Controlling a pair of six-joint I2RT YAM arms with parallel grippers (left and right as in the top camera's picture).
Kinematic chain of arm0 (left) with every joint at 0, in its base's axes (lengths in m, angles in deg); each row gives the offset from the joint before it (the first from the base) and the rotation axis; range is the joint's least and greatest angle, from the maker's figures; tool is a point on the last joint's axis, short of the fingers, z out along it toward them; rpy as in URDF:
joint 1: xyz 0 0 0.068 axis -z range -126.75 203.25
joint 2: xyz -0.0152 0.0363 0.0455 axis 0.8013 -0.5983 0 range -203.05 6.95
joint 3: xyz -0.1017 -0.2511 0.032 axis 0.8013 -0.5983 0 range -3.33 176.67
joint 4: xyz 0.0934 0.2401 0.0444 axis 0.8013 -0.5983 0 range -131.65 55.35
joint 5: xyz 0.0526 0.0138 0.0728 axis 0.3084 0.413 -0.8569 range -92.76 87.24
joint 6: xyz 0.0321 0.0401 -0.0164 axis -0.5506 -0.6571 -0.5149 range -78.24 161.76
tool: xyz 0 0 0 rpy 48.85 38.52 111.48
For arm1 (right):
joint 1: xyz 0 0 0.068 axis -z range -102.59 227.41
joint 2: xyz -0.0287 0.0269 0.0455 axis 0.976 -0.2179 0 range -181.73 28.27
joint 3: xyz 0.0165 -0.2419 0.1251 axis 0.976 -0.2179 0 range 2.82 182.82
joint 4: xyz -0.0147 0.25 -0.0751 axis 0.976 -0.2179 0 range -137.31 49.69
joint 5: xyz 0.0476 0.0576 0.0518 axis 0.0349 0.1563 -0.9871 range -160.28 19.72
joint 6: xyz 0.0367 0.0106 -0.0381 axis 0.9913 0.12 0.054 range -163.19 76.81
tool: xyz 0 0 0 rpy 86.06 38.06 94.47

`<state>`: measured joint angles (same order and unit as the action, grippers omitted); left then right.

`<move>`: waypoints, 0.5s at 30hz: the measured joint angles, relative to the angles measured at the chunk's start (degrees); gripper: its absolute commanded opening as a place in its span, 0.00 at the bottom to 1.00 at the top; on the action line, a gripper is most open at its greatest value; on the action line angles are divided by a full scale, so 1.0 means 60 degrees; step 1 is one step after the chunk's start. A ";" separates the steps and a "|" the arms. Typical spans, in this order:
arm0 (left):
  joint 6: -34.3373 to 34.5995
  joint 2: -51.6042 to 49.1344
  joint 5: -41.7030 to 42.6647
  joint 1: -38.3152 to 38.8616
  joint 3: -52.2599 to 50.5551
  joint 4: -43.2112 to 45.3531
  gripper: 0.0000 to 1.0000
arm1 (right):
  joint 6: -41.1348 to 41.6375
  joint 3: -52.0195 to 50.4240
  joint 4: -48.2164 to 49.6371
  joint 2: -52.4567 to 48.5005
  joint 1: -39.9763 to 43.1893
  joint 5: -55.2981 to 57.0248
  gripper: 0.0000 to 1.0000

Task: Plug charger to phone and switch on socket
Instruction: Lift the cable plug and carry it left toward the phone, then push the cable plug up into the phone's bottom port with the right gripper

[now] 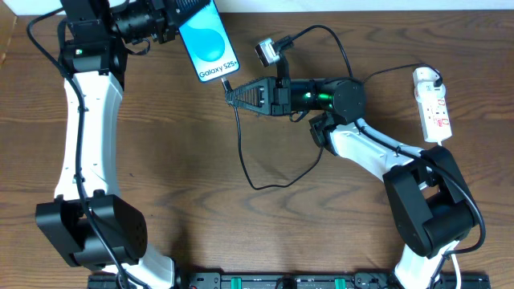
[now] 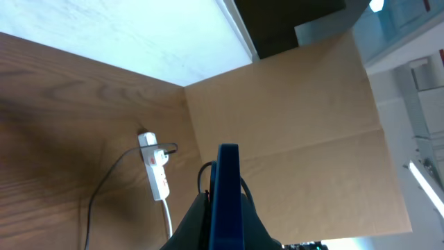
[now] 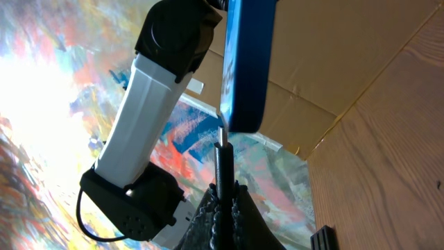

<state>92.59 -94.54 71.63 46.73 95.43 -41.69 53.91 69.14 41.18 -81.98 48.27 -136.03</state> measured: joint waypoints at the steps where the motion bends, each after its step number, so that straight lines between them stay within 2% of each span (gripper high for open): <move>1: -0.0004 0.0000 0.0055 0.0000 0.0000 0.0000 0.08 | 0.0000 0.0000 0.0000 0.0000 0.0000 0.0000 0.01; 15: 0.0000 0.0000 0.0229 0.0000 -0.0004 0.0004 0.08 | 0.0000 0.0000 0.0000 0.0000 -0.0004 -0.0018 0.01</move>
<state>92.59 -94.54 73.01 46.73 95.41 -41.67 53.91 69.14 41.18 -81.98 48.24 -136.14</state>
